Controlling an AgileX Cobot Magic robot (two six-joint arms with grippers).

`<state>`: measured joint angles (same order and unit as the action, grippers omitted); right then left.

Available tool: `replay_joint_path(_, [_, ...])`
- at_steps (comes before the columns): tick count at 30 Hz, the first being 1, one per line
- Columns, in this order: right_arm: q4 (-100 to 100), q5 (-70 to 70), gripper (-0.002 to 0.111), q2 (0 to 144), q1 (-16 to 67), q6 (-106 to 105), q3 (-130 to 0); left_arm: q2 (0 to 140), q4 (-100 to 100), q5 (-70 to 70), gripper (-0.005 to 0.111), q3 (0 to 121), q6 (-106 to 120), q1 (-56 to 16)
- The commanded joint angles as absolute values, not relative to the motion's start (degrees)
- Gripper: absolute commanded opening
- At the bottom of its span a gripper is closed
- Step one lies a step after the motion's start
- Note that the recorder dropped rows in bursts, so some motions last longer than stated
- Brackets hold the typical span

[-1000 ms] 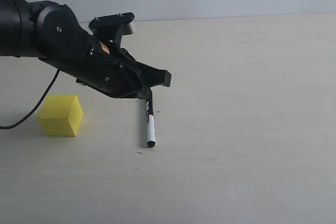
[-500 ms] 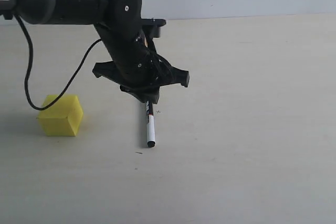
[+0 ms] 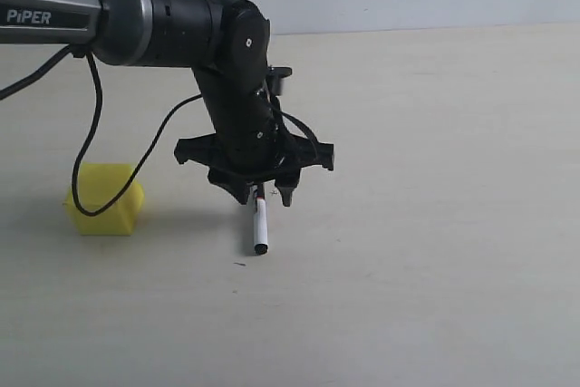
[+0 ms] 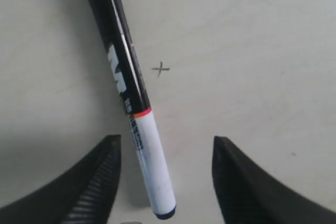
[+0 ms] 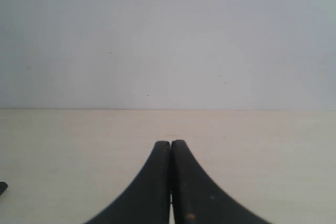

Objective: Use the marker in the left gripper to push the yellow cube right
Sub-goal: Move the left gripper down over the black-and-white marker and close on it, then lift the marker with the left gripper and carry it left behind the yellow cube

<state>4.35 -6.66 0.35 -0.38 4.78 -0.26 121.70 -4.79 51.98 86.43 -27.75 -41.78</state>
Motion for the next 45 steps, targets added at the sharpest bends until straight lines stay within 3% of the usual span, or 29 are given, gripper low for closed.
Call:
replay_joint_path(1, [4.45,-6.38,0.0,0.0,-0.33,4.75,0.0,122.5,-5.24,52.81,0.059,86.8,-31.86,-41.66])
replay_joint_path(7, [4.45,-6.38,0.0,0.0,-0.33,4.75,0.0,123.55,-5.24,52.96,0.047,86.8,-32.9,-41.66])
replay_joint_path(28, [4.45,-6.38,0.0,0.0,-0.33,4.75,0.0,127.29,-5.66,51.95,0.049,86.8,-34.95,-41.78])
replay_joint_path(31, [4.45,-6.38,0.0,0.0,-0.33,4.75,0.0,127.29,-5.66,51.95,0.036,86.8,-34.95,-41.78])
replay_joint_path(35, [4.45,-6.38,0.0,0.0,-0.33,4.75,0.0,126.12,-4.06,51.44,0.0,87.06,-30.07,-41.78])
replay_joint_path(40, [4.45,-6.38,0.0,0.0,-0.33,4.75,0.0,122.06,-3.95,53.3,0.001,93.03,-20.99,-41.87])
replay_joint_path(45, [4.45,-6.38,0.0,0.0,-0.33,4.75,0.0,115.96,-4.3,65.13,0.001,100.44,0.81,-41.93])
